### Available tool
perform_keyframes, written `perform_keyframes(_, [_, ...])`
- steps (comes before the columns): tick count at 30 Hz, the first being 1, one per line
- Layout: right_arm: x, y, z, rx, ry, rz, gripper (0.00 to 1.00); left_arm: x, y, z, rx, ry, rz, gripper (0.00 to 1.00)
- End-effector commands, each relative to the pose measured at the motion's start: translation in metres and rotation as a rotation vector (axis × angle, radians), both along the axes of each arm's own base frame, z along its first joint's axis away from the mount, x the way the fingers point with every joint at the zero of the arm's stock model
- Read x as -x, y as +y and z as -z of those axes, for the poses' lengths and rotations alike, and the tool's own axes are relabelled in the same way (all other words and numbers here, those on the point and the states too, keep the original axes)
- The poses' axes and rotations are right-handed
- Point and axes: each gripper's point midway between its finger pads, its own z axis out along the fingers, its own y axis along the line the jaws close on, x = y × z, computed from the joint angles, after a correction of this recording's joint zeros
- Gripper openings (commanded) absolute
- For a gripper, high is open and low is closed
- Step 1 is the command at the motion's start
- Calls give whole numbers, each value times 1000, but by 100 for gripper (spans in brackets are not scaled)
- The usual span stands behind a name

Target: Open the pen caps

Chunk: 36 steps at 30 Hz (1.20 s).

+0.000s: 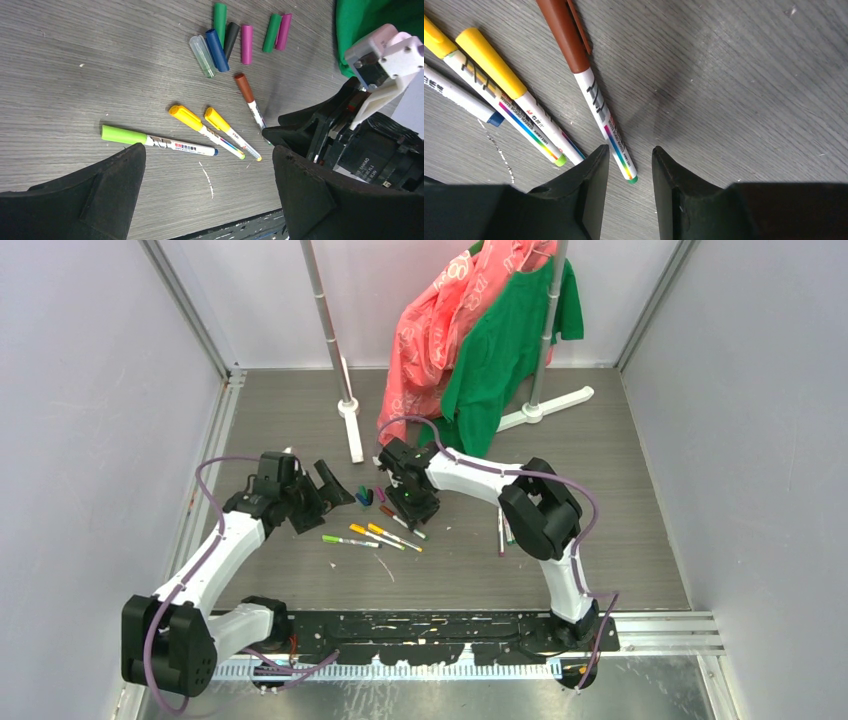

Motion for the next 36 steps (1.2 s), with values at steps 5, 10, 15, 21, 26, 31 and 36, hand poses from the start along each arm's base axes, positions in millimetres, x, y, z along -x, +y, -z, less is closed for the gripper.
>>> perform_keyframes(5, [4, 4, -1, -4, 7, -38, 42, -1, 4, -12, 6, -46, -31, 96])
perform_keyframes(10, [9, 0, 9, 17, 19, -40, 42, 4, 7, -10, 4, -38, -54, 96])
perform_keyframes(15, [19, -4, 22, 57, 32, -50, 38, 9, 8, -7, 22, -24, -86, 96])
perform_keyframes(21, [33, -9, 37, 90, 54, -50, 26, 11, 5, -5, 55, -4, -106, 100])
perform_keyframes(26, [39, -13, 40, 92, 59, -48, 11, 9, 0, -3, 85, 15, -109, 100])
perform_keyframes(31, [39, -8, 24, 45, 40, -56, 4, 2, -3, -6, 105, 12, -119, 95])
perform_keyframes(36, [36, -6, 3, 15, 8, -60, 1, -5, -7, -10, 129, 21, -127, 88])
